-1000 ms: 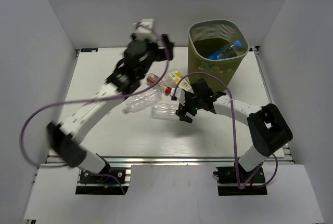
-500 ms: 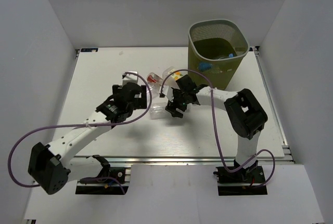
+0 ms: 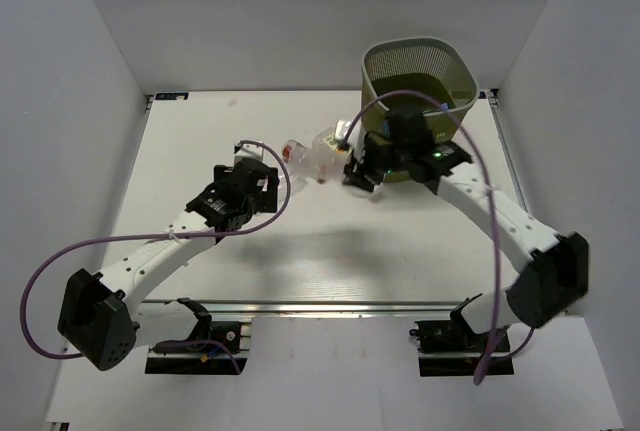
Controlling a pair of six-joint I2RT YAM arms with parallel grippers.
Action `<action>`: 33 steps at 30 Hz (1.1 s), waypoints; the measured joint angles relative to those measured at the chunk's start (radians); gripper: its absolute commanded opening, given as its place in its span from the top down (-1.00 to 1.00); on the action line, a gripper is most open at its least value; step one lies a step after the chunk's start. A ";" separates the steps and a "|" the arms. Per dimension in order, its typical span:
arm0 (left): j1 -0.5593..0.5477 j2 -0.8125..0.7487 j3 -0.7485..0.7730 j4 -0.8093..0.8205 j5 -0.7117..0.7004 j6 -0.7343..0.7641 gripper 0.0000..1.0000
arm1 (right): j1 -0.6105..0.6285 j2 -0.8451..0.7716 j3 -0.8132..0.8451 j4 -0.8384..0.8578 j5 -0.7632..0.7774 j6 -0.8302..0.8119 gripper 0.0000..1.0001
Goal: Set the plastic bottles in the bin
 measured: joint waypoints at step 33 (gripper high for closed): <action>0.076 0.571 0.129 0.362 0.140 0.482 -0.93 | -0.325 0.027 0.310 0.230 0.240 0.349 -0.81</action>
